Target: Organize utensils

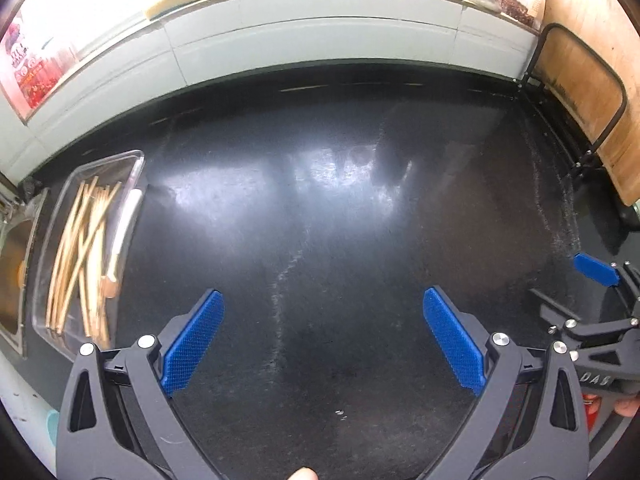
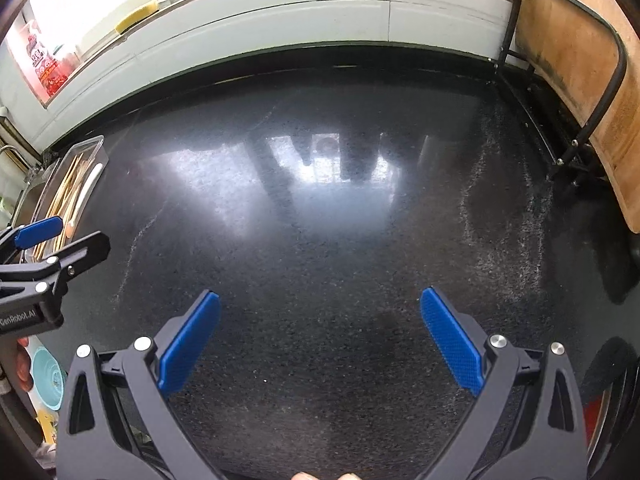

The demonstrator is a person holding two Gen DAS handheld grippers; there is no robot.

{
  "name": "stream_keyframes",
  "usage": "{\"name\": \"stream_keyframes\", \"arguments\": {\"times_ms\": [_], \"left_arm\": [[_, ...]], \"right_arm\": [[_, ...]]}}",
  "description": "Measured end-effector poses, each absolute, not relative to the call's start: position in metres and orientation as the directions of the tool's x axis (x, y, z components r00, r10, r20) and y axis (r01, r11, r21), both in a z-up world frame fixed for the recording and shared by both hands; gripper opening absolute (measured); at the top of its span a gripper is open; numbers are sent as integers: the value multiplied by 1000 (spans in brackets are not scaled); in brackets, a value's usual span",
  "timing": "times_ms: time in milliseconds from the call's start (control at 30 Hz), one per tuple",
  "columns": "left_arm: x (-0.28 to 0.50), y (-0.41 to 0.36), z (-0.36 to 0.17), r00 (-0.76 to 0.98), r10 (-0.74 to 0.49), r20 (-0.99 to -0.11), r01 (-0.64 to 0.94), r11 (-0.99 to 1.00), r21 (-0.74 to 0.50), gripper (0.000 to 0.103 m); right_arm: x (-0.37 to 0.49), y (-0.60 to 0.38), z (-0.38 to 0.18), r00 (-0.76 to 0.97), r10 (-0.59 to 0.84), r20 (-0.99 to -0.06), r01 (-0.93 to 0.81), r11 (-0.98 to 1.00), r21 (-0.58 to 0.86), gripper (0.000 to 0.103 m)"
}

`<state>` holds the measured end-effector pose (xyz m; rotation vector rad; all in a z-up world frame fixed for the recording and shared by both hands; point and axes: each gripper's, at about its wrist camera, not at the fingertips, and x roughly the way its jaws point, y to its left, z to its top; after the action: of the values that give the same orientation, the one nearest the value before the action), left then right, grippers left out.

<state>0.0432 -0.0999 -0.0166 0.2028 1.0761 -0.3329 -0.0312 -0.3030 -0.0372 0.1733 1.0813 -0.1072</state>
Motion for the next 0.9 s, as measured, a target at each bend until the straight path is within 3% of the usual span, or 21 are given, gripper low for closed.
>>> {"name": "stream_keyframes", "arguments": {"times_ms": [900], "left_arm": [[49,-96,-33,398,-178,-900,390,921,-10,97]], "right_arm": [[-28,-288,-40,444,-16,-896,200,976,82,97]]}}
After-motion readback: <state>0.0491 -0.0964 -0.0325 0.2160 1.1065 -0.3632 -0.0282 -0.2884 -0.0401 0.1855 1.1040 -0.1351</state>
